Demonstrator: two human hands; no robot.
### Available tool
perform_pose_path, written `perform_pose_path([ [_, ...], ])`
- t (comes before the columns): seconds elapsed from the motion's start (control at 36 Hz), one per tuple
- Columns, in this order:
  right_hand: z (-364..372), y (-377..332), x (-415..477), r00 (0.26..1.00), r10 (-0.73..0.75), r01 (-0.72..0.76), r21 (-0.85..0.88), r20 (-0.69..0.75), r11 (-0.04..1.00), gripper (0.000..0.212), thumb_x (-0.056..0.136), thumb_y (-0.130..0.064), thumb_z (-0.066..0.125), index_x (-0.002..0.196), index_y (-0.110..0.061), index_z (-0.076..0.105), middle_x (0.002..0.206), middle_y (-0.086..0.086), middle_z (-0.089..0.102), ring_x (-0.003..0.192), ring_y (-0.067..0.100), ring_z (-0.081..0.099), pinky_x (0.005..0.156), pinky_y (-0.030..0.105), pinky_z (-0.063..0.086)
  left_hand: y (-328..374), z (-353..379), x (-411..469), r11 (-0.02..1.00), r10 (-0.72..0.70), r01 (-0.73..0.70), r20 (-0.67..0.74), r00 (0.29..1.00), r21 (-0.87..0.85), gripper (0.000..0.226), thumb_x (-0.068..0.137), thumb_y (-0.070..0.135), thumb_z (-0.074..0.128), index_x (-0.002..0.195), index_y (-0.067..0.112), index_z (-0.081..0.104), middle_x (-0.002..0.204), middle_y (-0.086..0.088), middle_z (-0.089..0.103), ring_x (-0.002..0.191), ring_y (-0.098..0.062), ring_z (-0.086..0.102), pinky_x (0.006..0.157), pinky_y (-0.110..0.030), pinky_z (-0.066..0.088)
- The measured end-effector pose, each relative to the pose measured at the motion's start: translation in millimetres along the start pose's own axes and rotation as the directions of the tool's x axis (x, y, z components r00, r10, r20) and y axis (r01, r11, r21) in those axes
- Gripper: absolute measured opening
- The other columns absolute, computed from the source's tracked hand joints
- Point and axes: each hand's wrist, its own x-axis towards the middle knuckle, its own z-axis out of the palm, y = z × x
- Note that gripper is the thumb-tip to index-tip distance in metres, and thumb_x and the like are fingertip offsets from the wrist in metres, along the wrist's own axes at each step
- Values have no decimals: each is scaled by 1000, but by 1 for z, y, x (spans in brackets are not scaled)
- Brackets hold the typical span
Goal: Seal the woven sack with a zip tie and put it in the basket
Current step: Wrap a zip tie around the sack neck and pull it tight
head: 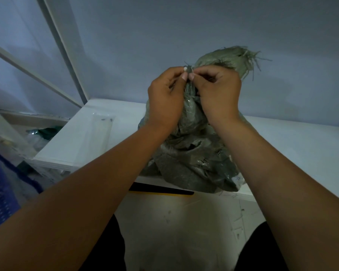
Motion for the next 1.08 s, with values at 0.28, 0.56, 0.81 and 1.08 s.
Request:
perform_pose_path([
  [0.28,-2,2,-1,983,-167,181,-238,75,954,11,85,-16,72,92,-18,81,85,-2,74,77,5,64,72,12,48,-8,-1,1,990,57,-60,24,998,126,23,96,6,57,113,4,73,107,-4,75,102,-15,70,94,-41,55],
  [0.56,-2,2,0,993,-103,111,-202,48,973,10,84,-14,72,88,-17,81,82,-2,75,78,10,69,77,33,57,-7,-1,1,987,56,-60,28,998,147,23,96,7,59,114,4,73,108,-4,75,102,-13,70,95,-38,55],
  [0.81,-2,-1,-2,993,-111,118,-202,46,972,11,85,-13,73,90,-19,81,83,-4,75,79,9,68,77,29,57,-8,-1,0,986,56,-58,18,998,158,23,96,7,58,112,5,74,105,-3,75,100,-11,70,93,-38,56],
  [1.08,-3,-3,-2,994,-104,110,-188,41,976,15,84,-8,70,86,-19,81,79,-6,73,76,7,67,76,24,56,-6,-4,0,959,139,-159,98,985,235,25,96,6,57,115,8,74,109,-2,75,102,-10,70,94,-35,56],
])
